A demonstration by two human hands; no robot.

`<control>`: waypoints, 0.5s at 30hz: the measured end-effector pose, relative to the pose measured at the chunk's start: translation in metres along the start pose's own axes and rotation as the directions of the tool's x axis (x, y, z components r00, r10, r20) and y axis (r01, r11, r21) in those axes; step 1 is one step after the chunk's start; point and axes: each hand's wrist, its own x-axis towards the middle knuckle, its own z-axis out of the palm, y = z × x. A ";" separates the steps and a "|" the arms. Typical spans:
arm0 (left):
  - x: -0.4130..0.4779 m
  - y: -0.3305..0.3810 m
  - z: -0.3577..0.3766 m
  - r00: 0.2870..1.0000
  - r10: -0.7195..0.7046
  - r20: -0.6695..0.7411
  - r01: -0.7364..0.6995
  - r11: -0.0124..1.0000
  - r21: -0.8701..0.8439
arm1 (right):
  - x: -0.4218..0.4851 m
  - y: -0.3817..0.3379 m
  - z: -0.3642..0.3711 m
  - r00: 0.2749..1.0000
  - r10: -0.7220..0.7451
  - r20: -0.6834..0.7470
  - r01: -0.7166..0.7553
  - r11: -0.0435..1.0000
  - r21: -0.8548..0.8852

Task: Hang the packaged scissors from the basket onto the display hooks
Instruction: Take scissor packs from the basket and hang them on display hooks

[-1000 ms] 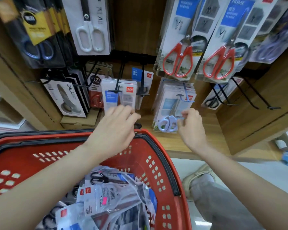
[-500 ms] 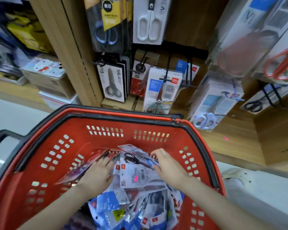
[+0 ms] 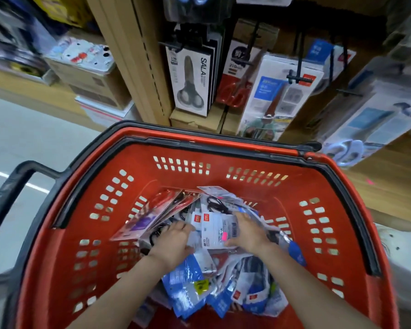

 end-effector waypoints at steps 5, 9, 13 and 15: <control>-0.002 0.004 -0.003 0.990 -0.139 -0.024 0.137 0.988 -0.063 | -0.004 0.006 -0.006 0.995 -0.018 -0.098 0.012 0.998 -0.068; -0.011 0.011 -0.010 0.979 -0.198 -0.037 0.188 0.965 -0.183 | -0.016 0.004 -0.023 0.981 -0.063 -0.186 0.043 0.993 -0.112; -0.020 0.026 -0.023 0.957 -0.248 -0.154 0.149 0.869 -0.472 | -0.034 -0.004 -0.042 0.931 -0.064 -0.359 0.069 0.998 -0.001; -0.025 0.038 -0.033 0.930 -0.268 -0.250 0.079 0.813 -0.577 | -0.045 -0.011 -0.053 0.875 -0.073 -0.479 0.141 0.984 0.108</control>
